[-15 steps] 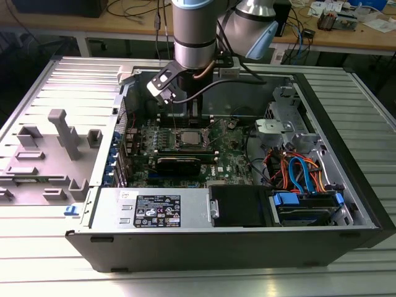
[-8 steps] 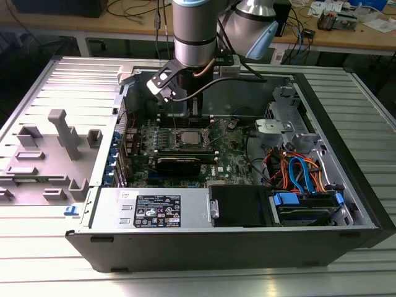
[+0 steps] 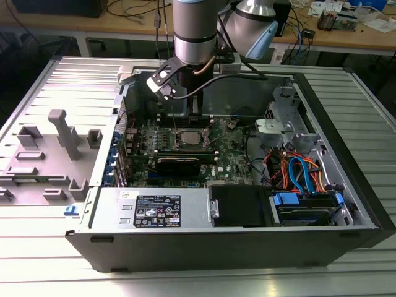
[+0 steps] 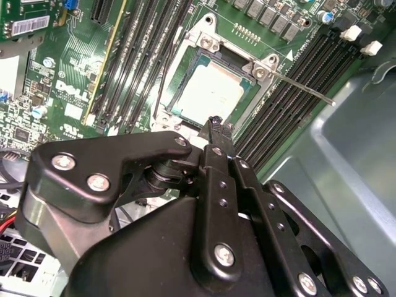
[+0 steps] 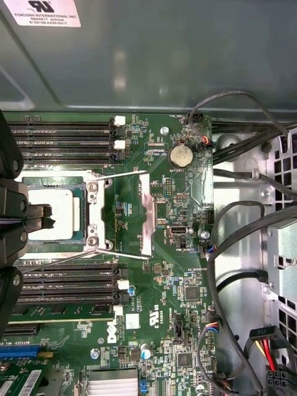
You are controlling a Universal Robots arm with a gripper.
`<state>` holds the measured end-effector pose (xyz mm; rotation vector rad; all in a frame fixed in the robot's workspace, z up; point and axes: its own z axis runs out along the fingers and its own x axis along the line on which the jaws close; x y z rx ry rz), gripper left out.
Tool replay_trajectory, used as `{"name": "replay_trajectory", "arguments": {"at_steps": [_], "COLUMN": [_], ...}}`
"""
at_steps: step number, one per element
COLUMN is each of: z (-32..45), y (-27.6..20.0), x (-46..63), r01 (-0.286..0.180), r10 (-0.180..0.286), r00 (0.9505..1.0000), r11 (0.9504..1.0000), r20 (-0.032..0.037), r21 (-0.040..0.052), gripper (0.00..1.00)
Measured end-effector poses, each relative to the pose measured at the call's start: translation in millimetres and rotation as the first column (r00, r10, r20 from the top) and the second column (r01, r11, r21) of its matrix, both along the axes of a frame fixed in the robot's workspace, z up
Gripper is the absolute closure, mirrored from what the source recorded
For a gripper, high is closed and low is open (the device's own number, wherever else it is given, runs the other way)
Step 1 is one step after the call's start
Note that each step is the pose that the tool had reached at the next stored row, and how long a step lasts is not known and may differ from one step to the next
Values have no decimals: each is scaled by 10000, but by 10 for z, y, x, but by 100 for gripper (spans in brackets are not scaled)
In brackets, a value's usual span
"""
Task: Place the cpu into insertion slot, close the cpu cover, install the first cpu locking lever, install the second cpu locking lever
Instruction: 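Close the cpu cover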
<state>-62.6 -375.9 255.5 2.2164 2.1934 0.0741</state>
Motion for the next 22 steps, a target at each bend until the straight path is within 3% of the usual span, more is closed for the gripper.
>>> {"name": "replay_trajectory", "arguments": {"at_steps": [22], "z": [73], "y": [-1], "x": [0], "r01": [0], "r10": [0], "r00": [10000], "r11": [10000], "r20": [0], "r21": [17], "gripper": [89]}}
